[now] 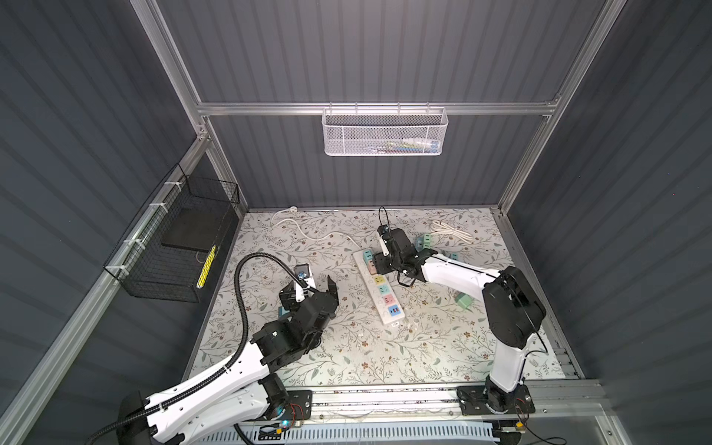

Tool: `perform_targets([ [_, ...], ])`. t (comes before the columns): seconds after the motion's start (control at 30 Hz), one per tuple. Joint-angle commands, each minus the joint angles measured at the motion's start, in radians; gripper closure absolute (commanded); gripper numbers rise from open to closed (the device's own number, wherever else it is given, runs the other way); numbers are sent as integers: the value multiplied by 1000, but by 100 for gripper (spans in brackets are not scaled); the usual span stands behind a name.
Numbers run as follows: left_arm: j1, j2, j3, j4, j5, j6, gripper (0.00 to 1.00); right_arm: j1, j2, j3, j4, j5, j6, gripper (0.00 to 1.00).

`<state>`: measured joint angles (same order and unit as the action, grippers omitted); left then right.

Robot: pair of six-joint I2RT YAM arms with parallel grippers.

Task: Insert the plug
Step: 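Withdraw the open right gripper while the left gripper moves toward the small teal adapter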

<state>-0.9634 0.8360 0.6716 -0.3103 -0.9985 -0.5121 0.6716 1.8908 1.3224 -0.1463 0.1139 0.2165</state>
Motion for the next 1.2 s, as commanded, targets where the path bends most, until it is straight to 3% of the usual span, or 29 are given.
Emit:
perform_targets([
  [0.0,-3,-4,17,-3,-12,-11,0,-7,24,-20,-3,-8,1,37],
  [0.57,17,28,-4,-25,-27,-95,0,-14,-43,-88,19,-33,29,35],
  [0.67,115,34,0,-90,34,-165,0,-14,-120,-112,24,-32,46,28],
  [0.83,442,74,-17,-77,349,-216,0,-7,-270,-200,49,-49,97,19],
  [1.17,736,399,10,75,654,-233,0,3,-529,-435,80,-56,119,10],
])
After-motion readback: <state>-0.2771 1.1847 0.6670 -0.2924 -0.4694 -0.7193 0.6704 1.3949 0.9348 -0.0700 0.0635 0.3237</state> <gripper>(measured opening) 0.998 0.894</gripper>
